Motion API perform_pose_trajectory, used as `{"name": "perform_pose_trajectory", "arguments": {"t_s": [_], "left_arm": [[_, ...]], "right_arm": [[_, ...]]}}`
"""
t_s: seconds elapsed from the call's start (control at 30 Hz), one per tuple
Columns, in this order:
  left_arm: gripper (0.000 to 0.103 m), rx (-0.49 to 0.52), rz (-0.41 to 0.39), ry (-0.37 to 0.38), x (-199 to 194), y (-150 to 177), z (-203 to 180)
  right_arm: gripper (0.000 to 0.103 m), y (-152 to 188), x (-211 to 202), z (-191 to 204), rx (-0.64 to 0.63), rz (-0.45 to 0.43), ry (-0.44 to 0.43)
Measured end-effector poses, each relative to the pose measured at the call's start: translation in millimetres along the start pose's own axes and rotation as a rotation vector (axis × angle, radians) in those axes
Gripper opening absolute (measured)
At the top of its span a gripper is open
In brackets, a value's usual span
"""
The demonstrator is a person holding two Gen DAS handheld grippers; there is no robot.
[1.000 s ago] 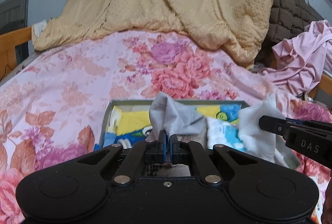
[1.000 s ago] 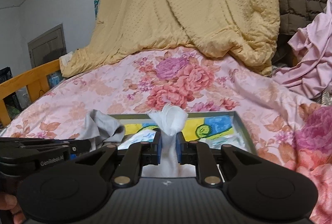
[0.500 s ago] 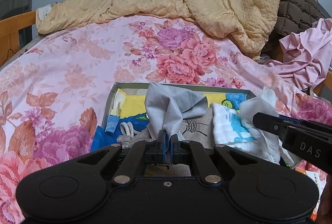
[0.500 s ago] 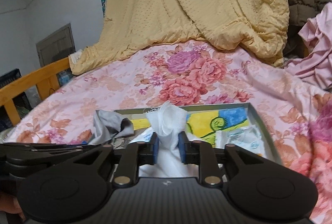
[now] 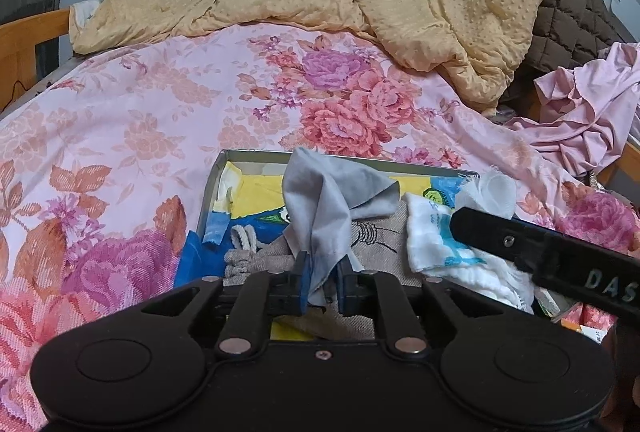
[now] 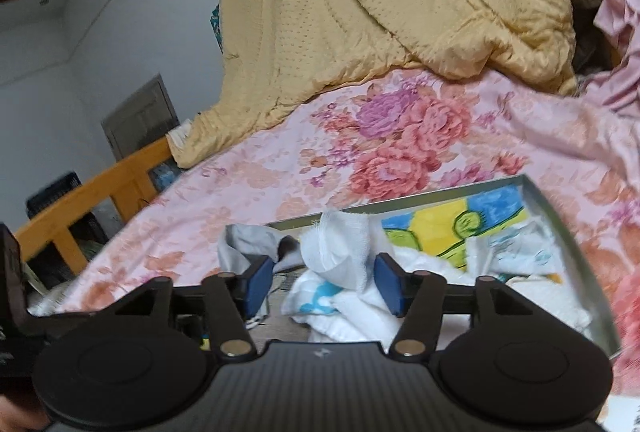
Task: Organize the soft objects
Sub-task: 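Open the right tool to drop the tissue while the left tool releases the grey cloth, then raise both open tools from the tray and pull them back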
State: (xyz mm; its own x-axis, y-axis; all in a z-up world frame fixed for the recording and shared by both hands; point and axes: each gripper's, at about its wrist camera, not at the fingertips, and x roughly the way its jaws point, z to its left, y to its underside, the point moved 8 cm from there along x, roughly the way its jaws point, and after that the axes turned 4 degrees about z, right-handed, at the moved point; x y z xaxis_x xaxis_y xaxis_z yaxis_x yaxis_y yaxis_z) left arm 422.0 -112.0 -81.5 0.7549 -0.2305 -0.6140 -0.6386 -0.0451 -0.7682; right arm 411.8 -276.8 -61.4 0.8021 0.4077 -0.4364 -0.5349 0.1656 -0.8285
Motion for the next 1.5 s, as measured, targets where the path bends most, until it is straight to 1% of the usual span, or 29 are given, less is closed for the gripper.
{"name": "perform_pose_trajectory", "arguments": {"t_s": [0.17, 0.27, 0.43, 0.47, 0.53, 0.6, 0.9, 1.17, 1.5], "left_arm": [[0.016, -0.011, 0.002, -0.007, -1.7, 4.6, 6.2], [0.018, -0.018, 0.001, -0.011, -4.0, 5.7, 8.5], [0.034, -0.012, -0.019, -0.021, -12.5, 4.1, 9.0], [0.036, -0.015, -0.022, -0.021, -14.1, 3.7, 9.2], [0.042, -0.021, -0.028, -0.022, -18.0, 3.6, 10.1], [0.047, -0.024, -0.033, -0.023, -20.8, 2.4, 10.8], [0.054, -0.015, -0.054, -0.030, -37.8, -1.5, 8.6], [0.059, -0.016, -0.068, -0.036, -49.6, -4.4, 7.2], [0.072, -0.029, -0.104, -0.036, -71.7, -4.6, 3.6]], "right_arm": [[0.074, 0.5, 0.5, 2.4, 0.013, 0.008, -0.033], [0.075, -0.5, -1.6, 3.7, 0.008, 0.003, -0.031], [0.082, -3.4, -4.6, 3.6, 0.010, -0.004, -0.026], [0.082, -3.5, -5.2, 3.9, 0.010, -0.004, -0.026], [0.083, -3.7, -5.7, 3.8, 0.011, -0.006, -0.026], [0.083, -4.4, -7.3, 3.2, 0.013, -0.007, -0.022], [0.085, -11.2, -16.8, -3.3, 0.019, -0.031, 0.016], [0.087, -14.7, -25.6, -8.3, -0.002, -0.030, 0.090], [0.093, -20.1, -54.5, -9.9, -0.017, -0.058, 0.143]]}}
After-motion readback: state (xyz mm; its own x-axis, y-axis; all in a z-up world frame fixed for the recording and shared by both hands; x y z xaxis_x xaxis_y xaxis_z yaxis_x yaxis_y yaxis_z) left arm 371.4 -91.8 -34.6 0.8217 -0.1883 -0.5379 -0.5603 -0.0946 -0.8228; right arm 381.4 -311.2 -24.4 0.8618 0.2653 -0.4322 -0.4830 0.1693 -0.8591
